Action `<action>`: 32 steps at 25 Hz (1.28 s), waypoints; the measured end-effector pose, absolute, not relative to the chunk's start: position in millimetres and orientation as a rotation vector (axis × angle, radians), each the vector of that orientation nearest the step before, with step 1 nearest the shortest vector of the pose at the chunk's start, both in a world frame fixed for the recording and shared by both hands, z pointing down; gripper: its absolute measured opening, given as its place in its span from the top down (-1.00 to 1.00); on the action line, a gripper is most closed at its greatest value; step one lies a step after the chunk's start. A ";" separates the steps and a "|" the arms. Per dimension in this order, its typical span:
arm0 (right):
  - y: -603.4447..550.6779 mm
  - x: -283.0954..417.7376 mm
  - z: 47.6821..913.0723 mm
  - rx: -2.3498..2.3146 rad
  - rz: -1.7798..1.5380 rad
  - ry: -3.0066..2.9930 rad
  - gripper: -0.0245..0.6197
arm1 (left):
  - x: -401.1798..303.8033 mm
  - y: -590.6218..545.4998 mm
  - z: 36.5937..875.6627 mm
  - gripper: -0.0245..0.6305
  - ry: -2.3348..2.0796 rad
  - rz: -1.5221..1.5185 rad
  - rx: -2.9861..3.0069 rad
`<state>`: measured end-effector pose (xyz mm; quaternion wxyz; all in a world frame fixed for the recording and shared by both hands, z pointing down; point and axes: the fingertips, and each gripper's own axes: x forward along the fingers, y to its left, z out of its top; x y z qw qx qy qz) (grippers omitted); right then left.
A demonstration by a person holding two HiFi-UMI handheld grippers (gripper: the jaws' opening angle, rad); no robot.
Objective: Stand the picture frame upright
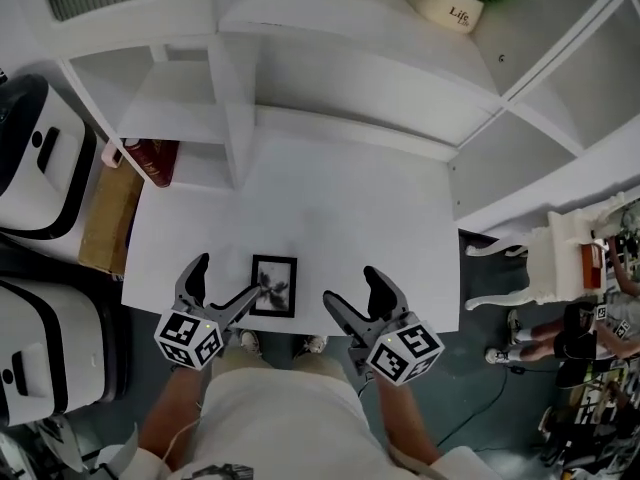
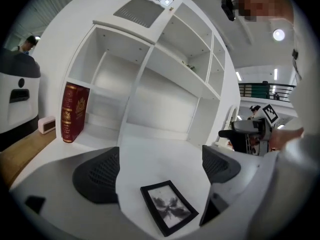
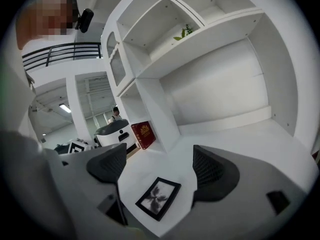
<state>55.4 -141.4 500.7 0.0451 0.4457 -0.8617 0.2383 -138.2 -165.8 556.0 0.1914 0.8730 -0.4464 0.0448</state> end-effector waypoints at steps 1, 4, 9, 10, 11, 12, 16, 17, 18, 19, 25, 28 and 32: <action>-144.4 53.5 508.6 1.316 0.737 -2.628 -0.40 | -134.3 -166.5 563.4 -0.63 -1.250 0.147 2.432; -153.3 42.7 541.0 1.187 0.759 -2.597 -0.40 | -122.4 -169.1 592.8 -0.63 -1.219 0.263 2.386; -160.7 14.3 603.6 0.981 1.009 -2.537 -0.40 | -111.3 -175.5 646.6 -0.62 -1.190 0.438 2.293; -161.1 8.7 614.0 0.943 1.077 -2.521 -0.40 | -110.0 -177.2 654.2 -0.62 -1.186 0.454 2.276; -161.6 3.9 624.2 0.914 1.124 -2.500 -0.40 | -108.9 -178.8 661.1 -0.61 -1.181 0.470 2.260; -162.4 0.3 634.8 0.894 1.146 -2.475 -0.40 | -107.8 -180.1 667.7 -0.59 -1.174 0.488 2.245; -165.7 -3.3 672.8 0.881 1.149 -2.370 -0.32 | -103.8 -181.1 689.2 -0.50 -1.132 0.566 2.192; -166.6 -2.6 679.0 0.888 1.149 -2.350 -0.18 | -103.2 -180.6 693.0 -0.45 -1.121 0.582 2.179; -167.4 -2.1 684.2 0.894 1.149 -2.332 -0.02 | -102.7 -179.7 696.4 -0.39 -1.110 0.597 2.165; -167.8 -2.4 688.9 0.894 1.150 -2.315 0.05 | -102.4 -178.5 699.8 -0.33 -1.099 0.614 2.150; -163.5 -12.5 717.2 0.827 1.182 -2.187 0.14 | -102.8 -175.2 719.2 0.05 -1.075 0.704 2.052; -160.4 -15.2 723.5 0.812 1.205 -2.143 0.15 | -102.0 -175.0 724.2 0.16 -1.079 0.735 2.023; -158.0 -13.0 733.8 0.826 1.185 -2.094 0.20 | -100.1 -169.9 730.1 0.16 -1.075 0.762 1.987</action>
